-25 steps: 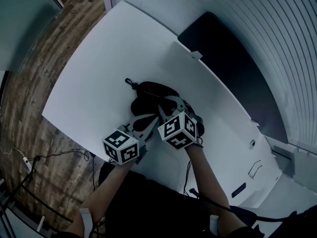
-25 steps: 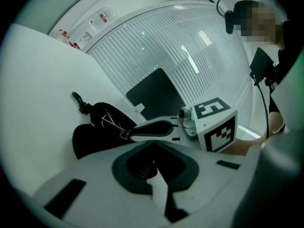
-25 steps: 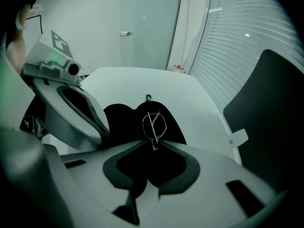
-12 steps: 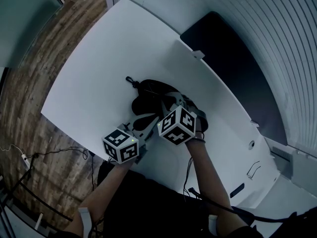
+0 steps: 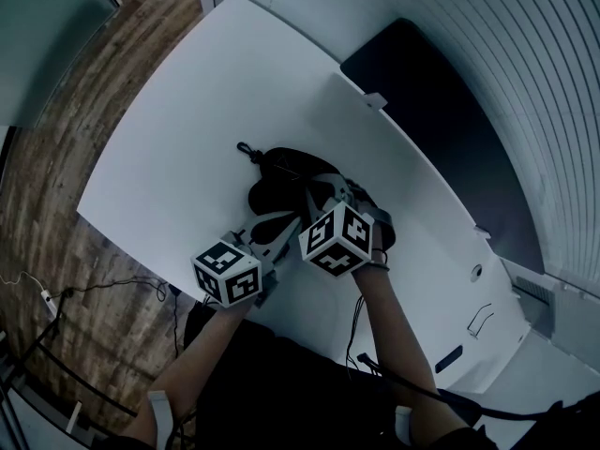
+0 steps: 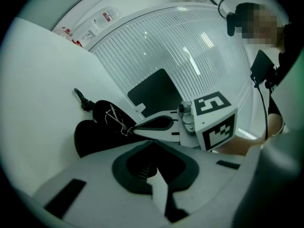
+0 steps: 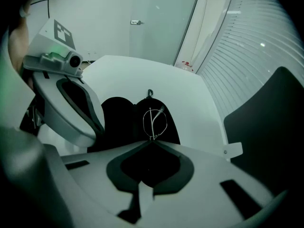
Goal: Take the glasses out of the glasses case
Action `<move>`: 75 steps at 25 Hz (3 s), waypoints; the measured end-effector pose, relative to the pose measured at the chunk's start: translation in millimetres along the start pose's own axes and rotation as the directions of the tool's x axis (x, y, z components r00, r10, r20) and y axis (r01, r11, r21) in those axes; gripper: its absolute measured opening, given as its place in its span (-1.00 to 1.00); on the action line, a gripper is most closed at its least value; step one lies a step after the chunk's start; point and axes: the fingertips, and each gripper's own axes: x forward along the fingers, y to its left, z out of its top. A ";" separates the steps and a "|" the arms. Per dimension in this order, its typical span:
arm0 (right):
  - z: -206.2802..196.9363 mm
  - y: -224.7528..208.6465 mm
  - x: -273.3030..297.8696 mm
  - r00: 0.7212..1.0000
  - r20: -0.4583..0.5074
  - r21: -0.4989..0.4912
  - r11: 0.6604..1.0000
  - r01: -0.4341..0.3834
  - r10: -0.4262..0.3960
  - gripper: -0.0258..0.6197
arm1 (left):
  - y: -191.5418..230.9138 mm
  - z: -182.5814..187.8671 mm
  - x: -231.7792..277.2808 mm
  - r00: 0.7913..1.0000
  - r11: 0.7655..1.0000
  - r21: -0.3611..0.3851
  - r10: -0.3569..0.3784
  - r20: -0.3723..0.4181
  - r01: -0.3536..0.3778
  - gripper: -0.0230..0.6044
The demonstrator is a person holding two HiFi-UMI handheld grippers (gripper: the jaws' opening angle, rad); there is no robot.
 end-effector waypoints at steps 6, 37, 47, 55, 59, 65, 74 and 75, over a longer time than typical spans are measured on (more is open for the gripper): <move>1.6 -1.8 -4.0 1.000 0.012 0.019 1.000 0.005 -0.006 -0.88 | 0.1 -2.0 -0.2 1.000 1.000 -0.002 0.000 -0.010 0.000 -0.90; -0.2 -3.7 15.5 0.998 -0.055 -0.165 0.985 -0.046 0.037 -0.65 | -2.7 0.9 2.0 1.000 0.999 -0.035 -0.020 -0.002 0.019 -0.90; -2.1 -5.1 12.9 0.999 -0.032 -0.161 0.987 -0.016 0.011 -0.81 | -2.7 1.7 2.6 1.000 0.999 -0.037 -0.016 -0.003 0.016 -0.90; 2.6 -8.0 1.6 1.000 -0.006 -0.122 0.992 -0.012 0.011 -0.82 | -2.5 0.0 2.4 1.000 0.999 -0.031 -0.011 -0.012 0.011 -0.90; 4.8 -6.7 -3.5 1.000 0.009 -0.107 0.994 -0.009 0.010 -0.82 | -4.7 -0.6 1.5 1.000 1.000 -0.029 -0.013 -0.014 0.013 -0.90; 7.2 -8.7 -12.3 1.000 0.027 -0.082 0.997 0.010 -0.008 -0.82 | -6.8 0.2 -2.6 1.000 1.000 -0.022 -0.010 -0.018 0.010 -0.90; 10.1 -10.2 -30.0 0.998 0.057 -0.044 0.999 0.031 -0.029 -0.82 | -18.7 7.5 -5.7 1.000 1.000 0.021 -0.016 -0.017 0.016 -0.90; 10.5 -9.5 -32.3 0.998 0.060 -0.039 0.999 0.032 -0.030 -0.82 | -21.0 8.4 -5.9 1.000 0.999 0.027 -0.018 -0.019 0.019 -0.90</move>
